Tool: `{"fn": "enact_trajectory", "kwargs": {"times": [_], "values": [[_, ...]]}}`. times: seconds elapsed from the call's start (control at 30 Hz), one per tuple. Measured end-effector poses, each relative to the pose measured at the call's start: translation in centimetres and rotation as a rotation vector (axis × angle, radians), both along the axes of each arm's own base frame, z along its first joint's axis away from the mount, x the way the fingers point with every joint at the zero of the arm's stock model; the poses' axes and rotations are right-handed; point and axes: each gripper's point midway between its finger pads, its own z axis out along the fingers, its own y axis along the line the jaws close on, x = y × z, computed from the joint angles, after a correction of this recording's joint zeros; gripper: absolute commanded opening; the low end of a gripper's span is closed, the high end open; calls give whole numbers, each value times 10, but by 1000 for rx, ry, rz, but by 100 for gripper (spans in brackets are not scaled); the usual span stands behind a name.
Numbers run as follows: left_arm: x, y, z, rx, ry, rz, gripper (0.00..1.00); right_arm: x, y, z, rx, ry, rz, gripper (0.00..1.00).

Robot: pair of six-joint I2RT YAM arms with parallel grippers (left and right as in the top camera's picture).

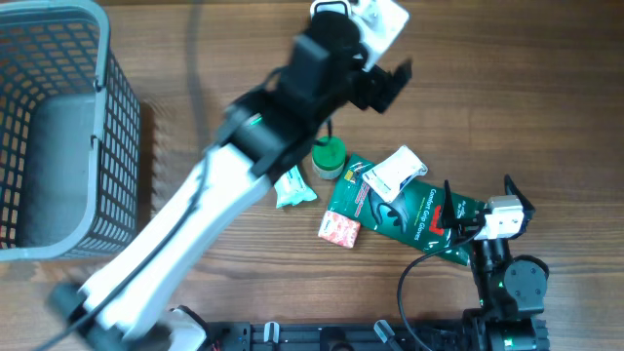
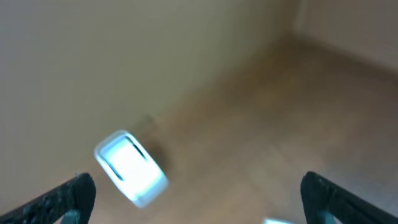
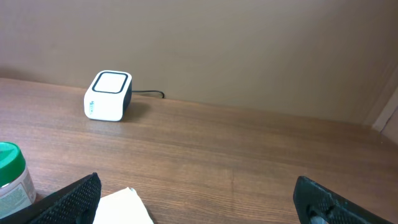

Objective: Scan the item barcode
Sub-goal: 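Carry white packet out, drop it on glove pack, retract left arm, then reach right gripper toward items and grasp orange Kleenex pack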

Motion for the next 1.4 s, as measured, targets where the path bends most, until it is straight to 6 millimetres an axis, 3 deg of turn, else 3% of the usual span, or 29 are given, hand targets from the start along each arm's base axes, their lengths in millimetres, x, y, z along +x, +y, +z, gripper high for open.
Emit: {"fn": "enact_trajectory", "kwargs": {"times": [0.03, 0.1, 0.13, 0.17, 0.2, 0.27, 0.4, 0.53, 0.63, 0.73, 0.8, 0.9, 0.97, 1.03, 1.1, 1.2, 1.3, 1.33, 1.4], "values": [[-12, 23, 59, -28, -175, 38, 100, 0, 0, 0, 0, 0, 0, 100], [-37, 60, 133, -67, -393, 102, 100, 0, 0, 0, 0, 0, 0, 100], [-63, 91, 176, -66, -525, 146, 100, 0, 0, 0, 0, 0, 0, 100], [-82, 116, 198, -40, -592, 189, 100, 0, 0, 0, 0, 0, 0, 100], [-92, 134, 205, 9, -621, 234, 100, 0, 0, 0, 0, 0, 0, 100], [-98, 170, 200, 160, -620, 366, 100, 0, 0, 0, 0, 0, 0, 100], [-84, 189, 182, 374, -593, 480, 100, 0, 0, 0, 0, 0, 0, 100], [-93, 204, 187, 365, -595, 522, 100, 0, 0, 0, 0, 0, 0, 100], [-108, 235, 199, 320, -608, 590, 100, 0, 0, 0, 0, 0, 0, 100], [-134, 273, 199, 264, -588, 627, 100, 0, 0, 0, 0, 0, 0, 100], [-158, 287, 199, 195, -608, 602, 100, 0, 0, 0, 0, 0, 0, 99], [-213, 294, 193, 99, -703, 519, 100, 0, 0, 0, 0, 0, 0, 100], [-238, 292, 188, 64, -788, 483, 100, 0, 0, 0, 0, 0, 0, 100], [-250, 289, 176, 49, -844, 462, 100, 0, 3, 0, 36, 2, 19, 100], [-250, 288, 155, 50, -885, 464, 100, -2, 19, 0, 209, 21, 106, 100], [-260, 289, 125, 58, -916, 470, 100, -13, 58, 4, 649, 130, 321, 100], [-287, 286, 124, 34, -979, 440, 100, -24, 79, 5, 1026, 288, 420, 100], [-312, 285, 129, 4, -1045, 416, 100, -26, 84, 8, 1093, 314, 450, 100], [-334, 286, 131, -22, -1093, 401, 100, -34, 94, 4, 1142, 394, 493, 100]]}}
